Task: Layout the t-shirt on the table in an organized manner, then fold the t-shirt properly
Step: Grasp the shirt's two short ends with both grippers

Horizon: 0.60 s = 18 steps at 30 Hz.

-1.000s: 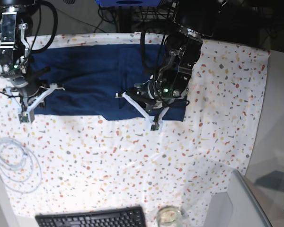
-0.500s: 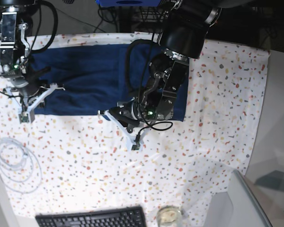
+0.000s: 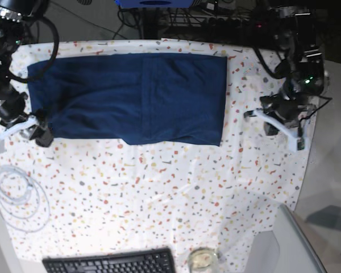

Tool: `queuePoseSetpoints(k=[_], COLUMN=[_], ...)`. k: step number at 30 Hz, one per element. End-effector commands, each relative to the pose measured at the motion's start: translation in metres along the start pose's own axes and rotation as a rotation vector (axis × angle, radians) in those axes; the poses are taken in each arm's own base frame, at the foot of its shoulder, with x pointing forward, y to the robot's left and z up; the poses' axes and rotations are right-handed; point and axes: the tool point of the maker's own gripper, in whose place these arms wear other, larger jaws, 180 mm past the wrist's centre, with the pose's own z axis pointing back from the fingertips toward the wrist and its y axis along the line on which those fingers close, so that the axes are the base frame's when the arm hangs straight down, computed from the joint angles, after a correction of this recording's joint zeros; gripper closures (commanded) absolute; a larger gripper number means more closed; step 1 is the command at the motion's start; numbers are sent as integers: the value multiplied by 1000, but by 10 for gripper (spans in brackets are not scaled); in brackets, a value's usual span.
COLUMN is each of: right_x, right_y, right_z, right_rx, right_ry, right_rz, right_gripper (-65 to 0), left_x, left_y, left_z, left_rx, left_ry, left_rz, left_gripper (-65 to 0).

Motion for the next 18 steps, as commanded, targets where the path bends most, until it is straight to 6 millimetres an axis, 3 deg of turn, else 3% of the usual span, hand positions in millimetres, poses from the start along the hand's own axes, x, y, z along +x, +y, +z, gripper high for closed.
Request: queuePoseSetpoints(k=[1, 4, 8, 12, 18], right_x=[14, 7, 0, -13, -14], right_y=[-9, -23, -60, -86, -110], right_z=[7, 9, 2, 1, 2], right_rx=[10, 58, 0, -25, -83], right_ry=[-32, -5, 69, 143, 198], right_rz=[-22, -132, -181, -231, -108], right_gripper=[-447, -576, -599, -600, -602], left_x=[7, -8, -31, -51, -66], left_y=[19, 62, 79, 79, 61], left_z=[9, 28, 29, 17, -1], left_rx=[17, 51, 26, 13, -17], left_ry=[-52, -119, -174, -182, -183], left_rz=[-12, -45, -35, 9, 43], left_gripper=[0, 0, 0, 0, 0])
